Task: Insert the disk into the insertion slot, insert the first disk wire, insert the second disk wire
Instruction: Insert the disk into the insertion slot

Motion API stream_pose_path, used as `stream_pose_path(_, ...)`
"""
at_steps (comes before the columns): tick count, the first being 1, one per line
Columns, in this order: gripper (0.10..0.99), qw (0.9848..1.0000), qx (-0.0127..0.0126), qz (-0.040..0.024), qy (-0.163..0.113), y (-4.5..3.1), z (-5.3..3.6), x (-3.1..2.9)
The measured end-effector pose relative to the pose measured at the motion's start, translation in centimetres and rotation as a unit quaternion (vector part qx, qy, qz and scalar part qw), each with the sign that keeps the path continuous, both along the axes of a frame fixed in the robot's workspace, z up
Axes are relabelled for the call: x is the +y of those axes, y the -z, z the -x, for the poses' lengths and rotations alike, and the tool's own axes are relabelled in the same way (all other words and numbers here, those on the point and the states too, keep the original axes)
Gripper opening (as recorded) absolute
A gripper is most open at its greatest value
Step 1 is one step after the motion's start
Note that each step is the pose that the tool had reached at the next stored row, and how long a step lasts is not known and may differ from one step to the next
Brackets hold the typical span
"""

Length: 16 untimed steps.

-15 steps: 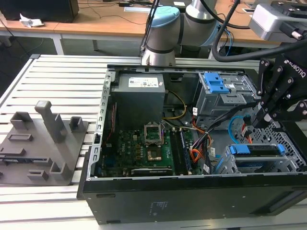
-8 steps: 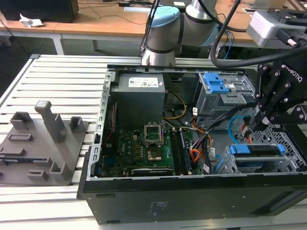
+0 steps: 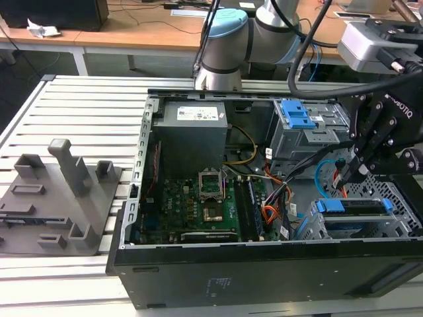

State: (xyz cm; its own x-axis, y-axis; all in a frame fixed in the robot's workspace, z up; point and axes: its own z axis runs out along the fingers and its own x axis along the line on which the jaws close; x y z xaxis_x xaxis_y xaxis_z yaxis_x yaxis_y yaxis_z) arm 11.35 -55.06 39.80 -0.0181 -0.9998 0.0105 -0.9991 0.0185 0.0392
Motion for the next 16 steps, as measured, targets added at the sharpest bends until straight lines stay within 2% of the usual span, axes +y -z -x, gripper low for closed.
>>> stream_pose_path(3, 0.106, 1.0, 0.0, 0.0001, 0.0, 0.46, 0.0, 0.0)
stream_pose_path(6, 0.106, 1.0, 0.0, 0.0, 0.0, 1.63, -0.09, 0.0)
stream_pose_path(9, 0.106, 1.0, 0.0013, 0.0, 0.0, 2.52, -1.78, 0.01)
stream_pose_path(16, 0.106, 1.0, 0.0014, 0.0001, 0.0, 2.77, -1.99, 0.01)
